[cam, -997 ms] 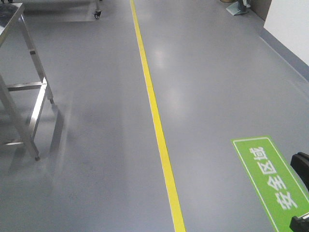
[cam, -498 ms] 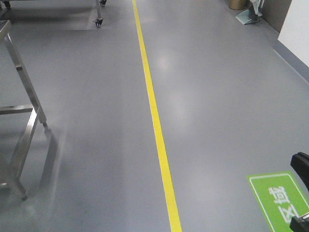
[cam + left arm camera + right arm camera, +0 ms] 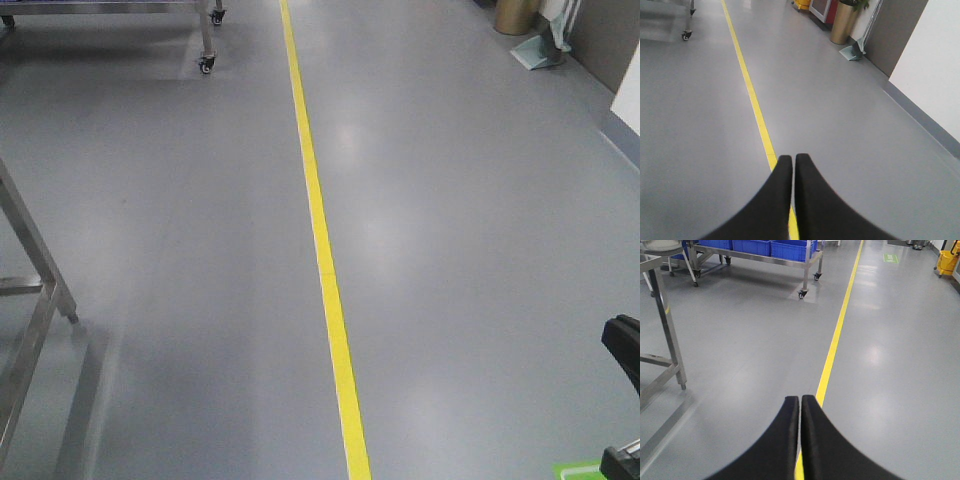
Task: Move and align brake pads A on conveyor
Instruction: 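Drive along the yellow floor line toward the blue bin rack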
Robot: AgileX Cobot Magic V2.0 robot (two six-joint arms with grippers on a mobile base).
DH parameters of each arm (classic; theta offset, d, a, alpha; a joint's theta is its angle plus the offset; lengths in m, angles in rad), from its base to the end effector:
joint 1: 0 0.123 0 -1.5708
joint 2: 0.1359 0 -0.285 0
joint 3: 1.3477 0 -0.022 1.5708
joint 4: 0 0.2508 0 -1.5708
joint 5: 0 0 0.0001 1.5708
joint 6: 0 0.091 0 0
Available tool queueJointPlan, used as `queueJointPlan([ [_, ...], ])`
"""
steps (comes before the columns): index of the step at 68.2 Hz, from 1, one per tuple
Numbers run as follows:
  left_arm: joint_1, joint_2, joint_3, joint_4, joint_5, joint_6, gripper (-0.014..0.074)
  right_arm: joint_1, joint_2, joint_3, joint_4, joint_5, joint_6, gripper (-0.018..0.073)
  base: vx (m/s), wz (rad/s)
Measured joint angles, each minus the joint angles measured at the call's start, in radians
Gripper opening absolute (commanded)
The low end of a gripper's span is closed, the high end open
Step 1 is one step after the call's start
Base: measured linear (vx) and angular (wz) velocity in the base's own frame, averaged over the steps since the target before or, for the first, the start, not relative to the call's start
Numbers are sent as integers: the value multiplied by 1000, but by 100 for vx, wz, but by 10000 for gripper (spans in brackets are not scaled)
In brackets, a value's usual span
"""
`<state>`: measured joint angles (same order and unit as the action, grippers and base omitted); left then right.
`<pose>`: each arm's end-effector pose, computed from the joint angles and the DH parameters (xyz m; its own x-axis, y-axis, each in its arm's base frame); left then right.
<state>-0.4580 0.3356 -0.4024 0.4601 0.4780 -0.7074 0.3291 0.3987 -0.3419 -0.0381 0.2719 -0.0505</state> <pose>0.0765 -0.0169 0.2879 -0.3120 -0.1613 -0.9363 0.1741 0.9591 -0.2233 0.0884 0.0292 0.2760 -0.1980 -0.1596 -0.9671 -0.3323 0.9392 -0.0870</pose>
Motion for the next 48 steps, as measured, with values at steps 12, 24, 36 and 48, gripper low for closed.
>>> queueJointPlan([
  [12,0,0,0,0,0,0,-6,0,0,0,0,0,0,-6,56,9],
  [24,0,0,0,0,0,0,-6,0,0,0,0,0,0,-6,55,12],
  [36,0,0,0,0,0,0,-6,0,0,0,0,0,0,-6,54,14],
  [48,0,0,0,0,0,0,-6,0,0,0,0,0,0,-6,53,12],
])
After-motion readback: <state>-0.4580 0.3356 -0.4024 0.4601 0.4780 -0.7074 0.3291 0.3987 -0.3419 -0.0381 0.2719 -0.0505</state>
